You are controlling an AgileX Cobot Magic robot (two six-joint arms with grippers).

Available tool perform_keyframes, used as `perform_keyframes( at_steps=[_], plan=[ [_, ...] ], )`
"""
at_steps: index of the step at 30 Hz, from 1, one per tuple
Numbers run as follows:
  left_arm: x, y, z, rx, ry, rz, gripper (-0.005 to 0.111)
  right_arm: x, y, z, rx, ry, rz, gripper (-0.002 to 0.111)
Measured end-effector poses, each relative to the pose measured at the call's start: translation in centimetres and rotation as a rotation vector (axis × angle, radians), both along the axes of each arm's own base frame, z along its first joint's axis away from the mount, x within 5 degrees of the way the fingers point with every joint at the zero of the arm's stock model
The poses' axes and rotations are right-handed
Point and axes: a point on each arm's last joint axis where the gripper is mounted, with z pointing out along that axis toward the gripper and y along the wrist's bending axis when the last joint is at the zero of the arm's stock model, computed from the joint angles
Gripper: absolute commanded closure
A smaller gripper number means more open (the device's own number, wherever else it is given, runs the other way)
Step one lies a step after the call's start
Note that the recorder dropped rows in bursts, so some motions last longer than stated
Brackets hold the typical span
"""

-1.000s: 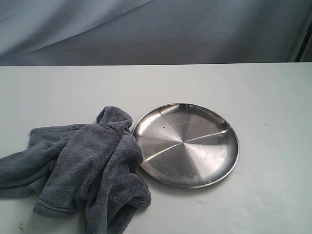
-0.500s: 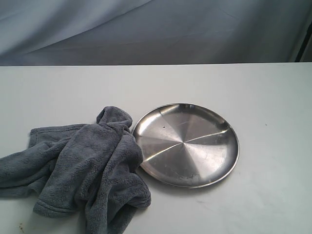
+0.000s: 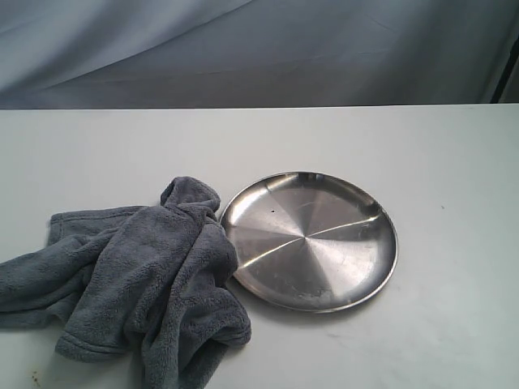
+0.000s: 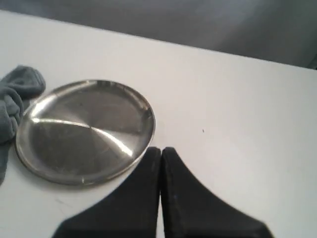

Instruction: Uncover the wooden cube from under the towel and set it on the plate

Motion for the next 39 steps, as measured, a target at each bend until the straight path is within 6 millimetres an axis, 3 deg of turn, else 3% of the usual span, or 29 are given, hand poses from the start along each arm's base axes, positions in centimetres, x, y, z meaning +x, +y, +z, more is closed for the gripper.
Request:
perform_keyframes(
  at_steps=[6,17,26,39],
  plan=[
    [0.0,0.0,0.0,0.0,0.0,0.0,0.106,3.6,0.5,-0.1,-0.055,0.15,0.024,0.108],
    [0.0,0.0,0.0,0.0,0.0,0.0,0.106,9.7,3.5,-4.4,-0.205,0.626,0.202,0.108],
    [0.0,0.0,0.0,0.0,0.0,0.0,0.106,12.6,10.2,-7.1,-0.371,0.808,0.447,0.108],
    [0.0,0.0,0.0,0.0,0.0,0.0,0.106,11.4,23.8,-6.9,-0.515,0.765,0.853,0.108]
  ],
)
